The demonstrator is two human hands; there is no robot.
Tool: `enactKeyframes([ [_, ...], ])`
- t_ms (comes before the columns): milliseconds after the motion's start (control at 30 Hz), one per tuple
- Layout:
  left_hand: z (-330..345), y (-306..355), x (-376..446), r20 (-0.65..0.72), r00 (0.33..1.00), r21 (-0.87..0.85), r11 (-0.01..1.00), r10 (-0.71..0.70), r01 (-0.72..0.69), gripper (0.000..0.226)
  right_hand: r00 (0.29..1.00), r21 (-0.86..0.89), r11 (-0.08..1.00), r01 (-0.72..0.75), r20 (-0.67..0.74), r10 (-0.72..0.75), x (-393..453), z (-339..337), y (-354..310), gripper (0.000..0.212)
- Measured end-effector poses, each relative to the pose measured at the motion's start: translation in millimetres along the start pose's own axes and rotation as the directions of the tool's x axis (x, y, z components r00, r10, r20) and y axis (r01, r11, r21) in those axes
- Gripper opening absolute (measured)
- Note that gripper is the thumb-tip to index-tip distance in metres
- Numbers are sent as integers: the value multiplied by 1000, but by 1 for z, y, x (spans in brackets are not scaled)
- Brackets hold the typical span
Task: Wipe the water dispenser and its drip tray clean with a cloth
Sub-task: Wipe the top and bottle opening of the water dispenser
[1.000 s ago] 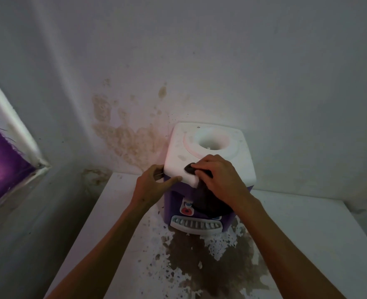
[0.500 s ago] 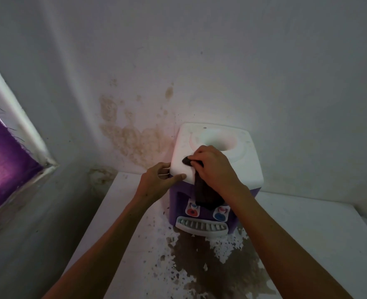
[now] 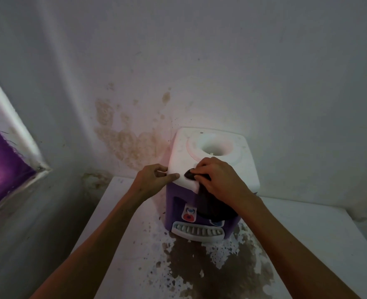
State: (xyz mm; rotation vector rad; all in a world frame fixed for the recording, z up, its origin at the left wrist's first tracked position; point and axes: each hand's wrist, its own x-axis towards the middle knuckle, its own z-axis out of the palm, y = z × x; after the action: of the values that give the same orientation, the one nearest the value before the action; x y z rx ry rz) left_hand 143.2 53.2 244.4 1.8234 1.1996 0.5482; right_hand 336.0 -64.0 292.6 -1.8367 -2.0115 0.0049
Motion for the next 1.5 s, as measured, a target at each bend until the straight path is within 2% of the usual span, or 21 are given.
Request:
enactKeyframes([
  [300, -4, 5, 1, 40, 997, 0, 998, -70, 70, 55, 991, -93, 990, -110, -82, 103, 51, 18, -20, 27],
  [467, -3, 6, -3, 38, 997, -10, 998, -63, 63, 53, 996, -40, 997, -65, -60, 63, 16, 10, -13, 27],
  [567, -3, 5, -9, 17, 999, 3, 999, -52, 51, 59, 997, -27, 998, -60, -43, 59, -12, 2, -3, 27],
  [633, 0, 6, -16, -61, 998, 66, 998, -9, 13, 64, 993, 9, 994, -106, -61, 106, -19, -1, 2, 26],
  [700, 2, 10, -27, -219, 973, 101, 994, 74, -53, 59, 976, 102, 979, -174, -113, 186, -17, -2, 2, 24],
  [767, 3, 19, -38, -334, 923, 95, 981, 191, -169, 40, 939, 220, 946, -238, -198, 282, -13, -2, -4, 22],
  [800, 3, 26, -42, -343, 909, 78, 971, 239, -226, 28, 916, 271, 926, -262, -233, 328, -13, -1, -8, 22],
  [867, 5, 38, -47, -261, 920, 50, 956, 293, -291, 13, 875, 360, 885, -296, -269, 402, -12, 6, -15, 24],
  [900, 7, 43, -49, -200, 929, 50, 951, 310, -307, 13, 856, 396, 863, -313, -277, 437, -12, 9, -19, 25],
  [1000, 17, 50, -53, -72, 926, 76, 928, 370, -365, 27, 782, 484, 792, -373, -296, 548, -11, 17, -26, 23],
  [1067, 26, 50, -52, -58, 899, 145, 895, 434, -422, 38, 741, 561, 720, -409, -257, 621, -10, 16, -28, 21],
  [1133, 34, 47, -51, -51, 889, 233, 871, 455, -432, 47, 743, 595, 687, -417, -212, 635, -11, 17, -25, 24],
  [1233, 44, 44, -49, -90, 887, 348, 848, 454, -399, 51, 770, 590, 708, -388, -214, 601, -16, 14, -16, 24],
  [1300, 47, 44, -45, -112, 859, 405, 812, 500, -420, 48, 768, 546, 752, -370, -275, 578, -19, 7, -4, 21],
  [1400, 45, 45, -33, -107, 825, 377, 790, 555, -483, 46, 790, 354, 862, -362, -374, 486, -24, -8, 14, 20],
  [1500, 43, 48, -23, -40, 820, 380, 768, 570, -516, 43, 849, 205, 915, -348, -344, 401, -29, -12, 26, 25],
])
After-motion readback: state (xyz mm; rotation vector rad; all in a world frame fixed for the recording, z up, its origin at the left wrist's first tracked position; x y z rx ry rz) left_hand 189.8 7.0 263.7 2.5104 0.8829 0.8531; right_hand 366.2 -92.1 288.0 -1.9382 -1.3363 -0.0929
